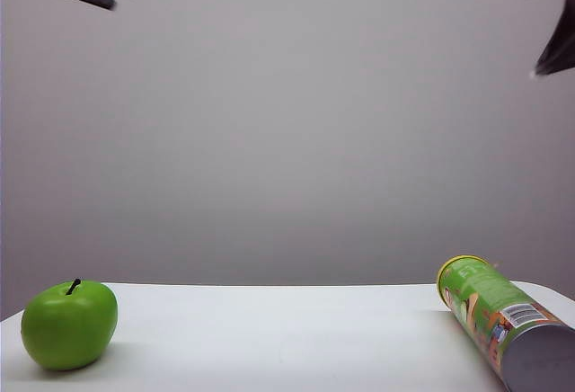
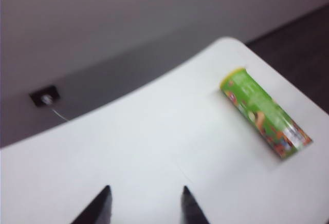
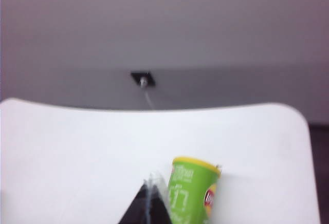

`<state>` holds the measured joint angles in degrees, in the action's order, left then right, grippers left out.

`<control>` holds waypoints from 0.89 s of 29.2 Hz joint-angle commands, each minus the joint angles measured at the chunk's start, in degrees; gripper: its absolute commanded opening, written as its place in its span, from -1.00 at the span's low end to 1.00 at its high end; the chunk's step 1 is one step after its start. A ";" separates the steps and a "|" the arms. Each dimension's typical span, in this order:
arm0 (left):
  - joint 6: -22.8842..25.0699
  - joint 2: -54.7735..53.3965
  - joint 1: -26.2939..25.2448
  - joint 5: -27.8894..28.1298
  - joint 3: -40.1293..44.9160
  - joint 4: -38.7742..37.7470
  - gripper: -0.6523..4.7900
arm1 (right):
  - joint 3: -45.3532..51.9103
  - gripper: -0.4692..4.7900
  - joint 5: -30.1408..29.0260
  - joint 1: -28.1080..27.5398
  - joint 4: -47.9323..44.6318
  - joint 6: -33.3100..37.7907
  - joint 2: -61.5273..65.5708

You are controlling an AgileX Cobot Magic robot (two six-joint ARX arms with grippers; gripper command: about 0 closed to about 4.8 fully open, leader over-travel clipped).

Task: Pick up the green bucket of chips from the desk, place it near the apple, and finally stand it up.

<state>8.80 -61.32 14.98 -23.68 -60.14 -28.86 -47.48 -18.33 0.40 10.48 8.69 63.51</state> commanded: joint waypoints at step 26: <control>0.24 -6.97 5.09 3.10 -0.39 -2.14 0.82 | -29.57 1.00 7.30 8.55 26.82 -7.52 44.81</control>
<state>9.04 -68.44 20.05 -20.38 -60.31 -31.11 -76.97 -11.62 8.80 36.53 1.37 108.38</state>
